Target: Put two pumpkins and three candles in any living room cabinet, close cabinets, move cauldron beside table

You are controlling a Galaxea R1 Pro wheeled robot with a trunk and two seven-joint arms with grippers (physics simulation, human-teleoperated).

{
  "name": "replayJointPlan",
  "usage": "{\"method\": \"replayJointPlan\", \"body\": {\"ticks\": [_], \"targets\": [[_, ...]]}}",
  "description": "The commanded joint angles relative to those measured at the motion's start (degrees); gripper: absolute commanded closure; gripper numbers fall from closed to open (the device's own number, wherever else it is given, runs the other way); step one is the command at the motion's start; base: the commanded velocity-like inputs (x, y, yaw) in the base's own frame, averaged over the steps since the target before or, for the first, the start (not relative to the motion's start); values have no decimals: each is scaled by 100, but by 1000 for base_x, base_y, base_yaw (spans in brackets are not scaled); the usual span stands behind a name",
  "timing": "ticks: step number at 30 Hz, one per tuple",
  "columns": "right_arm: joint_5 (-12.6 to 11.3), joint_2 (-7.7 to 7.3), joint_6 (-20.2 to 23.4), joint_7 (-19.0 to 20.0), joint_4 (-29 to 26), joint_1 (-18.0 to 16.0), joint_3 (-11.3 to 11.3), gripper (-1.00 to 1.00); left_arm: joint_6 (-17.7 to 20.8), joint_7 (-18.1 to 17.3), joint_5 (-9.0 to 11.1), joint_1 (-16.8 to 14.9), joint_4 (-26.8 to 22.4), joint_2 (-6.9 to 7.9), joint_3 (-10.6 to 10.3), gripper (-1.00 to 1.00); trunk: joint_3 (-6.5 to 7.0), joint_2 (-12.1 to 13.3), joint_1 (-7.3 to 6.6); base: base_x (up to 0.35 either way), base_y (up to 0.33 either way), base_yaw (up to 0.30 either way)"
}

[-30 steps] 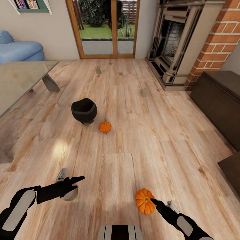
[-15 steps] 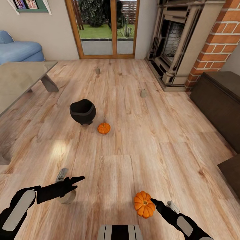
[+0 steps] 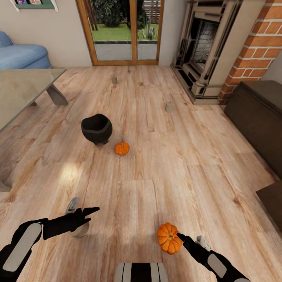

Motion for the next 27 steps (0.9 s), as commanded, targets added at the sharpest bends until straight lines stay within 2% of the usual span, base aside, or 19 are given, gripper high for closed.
{"method": "replayJointPlan", "body": {"ticks": [1,3,7,14,17,21,27], "targets": [[-27,1,44,15,-3,-2,-31,-100,23,-47,-41,-3,1,-1,10,-100,-4,-1,-1,0,0,0],[-27,1,44,15,-5,-1,-31,-100,23,-47,-43,-3,1,-1,12,-100,-4,-1,-1,0,0,0],[-27,2,49,15,-4,-1,-31,-100,23,-47,-41,-3,1,-1,12,-100,-92,-7,9,0,0,0],[-27,21,53,15,-11,-3,-28,-100,23,-47,-41,-3,1,-1,13,-100,-92,-7,9,0,0,0],[-27,26,53,15,-12,-4,-22,-100,23,-47,-41,-3,1,-1,13,-100,-159,-11,17,0,0,0],[-32,28,41,15,-12,-3,151,-100,24,-47,-41,-3,1,-1,13,-100,-203,-13,22,0,0,0],[-35,31,20,32,-12,-4,214,-100,25,-47,-41,-3,1,-1,13,-100,-203,-13,22,0,0,0]]}}
